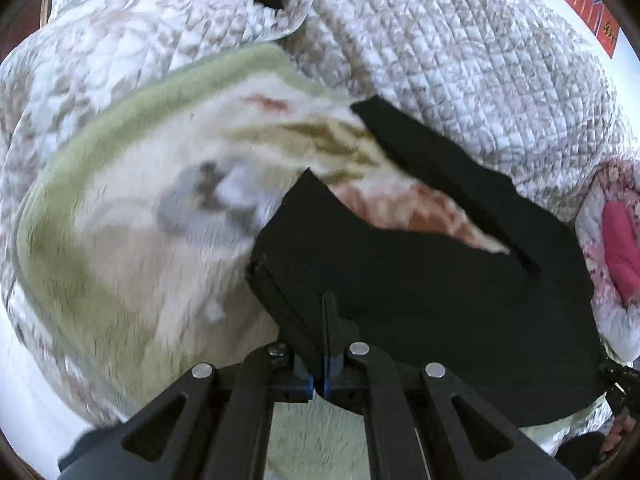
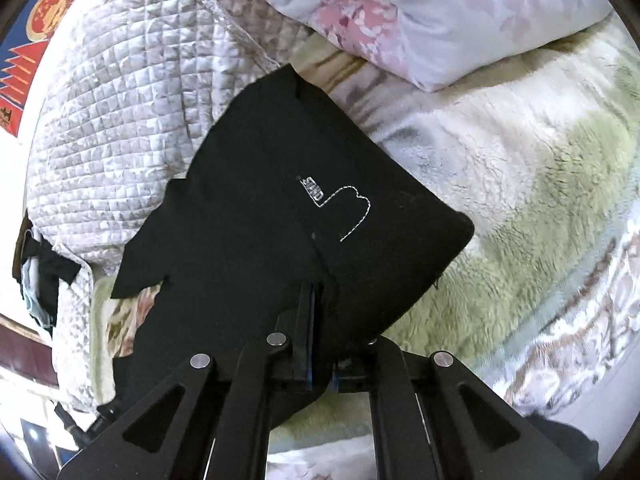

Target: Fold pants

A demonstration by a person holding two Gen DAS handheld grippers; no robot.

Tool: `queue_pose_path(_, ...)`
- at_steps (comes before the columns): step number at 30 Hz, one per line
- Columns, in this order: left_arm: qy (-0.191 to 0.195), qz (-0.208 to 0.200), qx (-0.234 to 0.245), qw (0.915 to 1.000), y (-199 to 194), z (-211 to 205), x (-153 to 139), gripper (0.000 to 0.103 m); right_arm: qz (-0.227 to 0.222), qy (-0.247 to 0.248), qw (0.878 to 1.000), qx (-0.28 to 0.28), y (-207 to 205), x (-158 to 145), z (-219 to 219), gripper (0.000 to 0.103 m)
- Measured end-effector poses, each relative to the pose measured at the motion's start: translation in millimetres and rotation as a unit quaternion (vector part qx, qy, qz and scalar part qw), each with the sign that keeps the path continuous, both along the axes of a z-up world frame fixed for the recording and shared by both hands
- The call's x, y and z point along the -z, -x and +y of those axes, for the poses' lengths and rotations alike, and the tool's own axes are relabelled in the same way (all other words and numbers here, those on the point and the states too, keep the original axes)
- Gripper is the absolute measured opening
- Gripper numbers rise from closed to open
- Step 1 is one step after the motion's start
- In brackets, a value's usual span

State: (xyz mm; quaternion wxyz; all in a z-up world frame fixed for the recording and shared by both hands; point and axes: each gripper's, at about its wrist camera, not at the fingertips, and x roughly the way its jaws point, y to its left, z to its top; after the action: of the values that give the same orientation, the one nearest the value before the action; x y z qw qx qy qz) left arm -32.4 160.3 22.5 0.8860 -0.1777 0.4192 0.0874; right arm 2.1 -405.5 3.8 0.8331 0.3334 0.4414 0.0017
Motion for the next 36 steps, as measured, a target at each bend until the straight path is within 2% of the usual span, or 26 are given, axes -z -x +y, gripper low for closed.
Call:
queue_pose_path(4,0.004,-0.014,-0.002,0.9999,10,-1,-4,0.004,-0.002,0.022,1.000,-0.003,2,-8,1,0.004)
queue_pose_path(8,0.012,0.016,0.007,0.9998,8,-1,16,0.004,0.025,0.023,0.999,-0.007,2,6,-2,0.005)
queue_pose_path(10,0.024,0.037,0.004,0.9990,8,1,25,0.006,0.026,0.026,0.999,-0.009,2,3,-1,0.014)
queue_pose_path(11,0.023,0.035,0.004,0.9991,10,1,24,0.007,0.024,0.033,0.999,-0.006,4,-2,0,0.024)
queue_pose_path(13,-0.005,0.022,-0.005,0.9997,17,3,13,0.010,0.012,0.080,0.997,0.014,12,-19,1,0.032)
queue_pose_path(15,-0.014,0.006,-0.013,0.9998,20,7,1,0.014,-0.004,0.111,0.993,0.037,20,-31,-2,0.041)
queue_pose_path(17,-0.038,-0.008,-0.021,0.9990,17,10,-10,0.024,-0.019,0.141,0.989,0.052,23,-40,-4,0.041)
queue_pose_path(19,-0.051,-0.019,-0.008,0.9985,6,9,-15,0.042,-0.027,0.165,0.985,0.054,21,-43,0,0.041)
queue_pose_path(21,-0.056,-0.021,0.010,0.9981,-9,4,-14,0.043,-0.037,0.187,0.980,0.057,18,-47,7,0.041)
queue_pose_path(27,-0.118,0.002,0.047,0.9918,-54,-15,14,0.043,-0.081,0.262,0.958,0.087,18,-66,18,0.041)
queue_pose_path(30,-0.171,0.004,0.052,0.9840,-64,-20,26,0.043,-0.093,0.292,0.946,0.104,19,-71,17,0.041)
queue_pose_path(32,-0.186,0.006,0.051,0.9813,-65,-22,26,0.043,-0.077,0.289,0.949,0.099,13,-65,12,0.041)
queue_pose_path(34,-0.191,0.012,0.048,0.9803,-67,-24,24,0.043,-0.056,0.255,0.964,0.047,-1,-51,16,0.041)
queue_pose_path(36,-0.176,0.010,0.040,0.9835,-64,-26,16,0.043,-0.047,0.243,0.969,0.003,-8,-40,29,0.041)
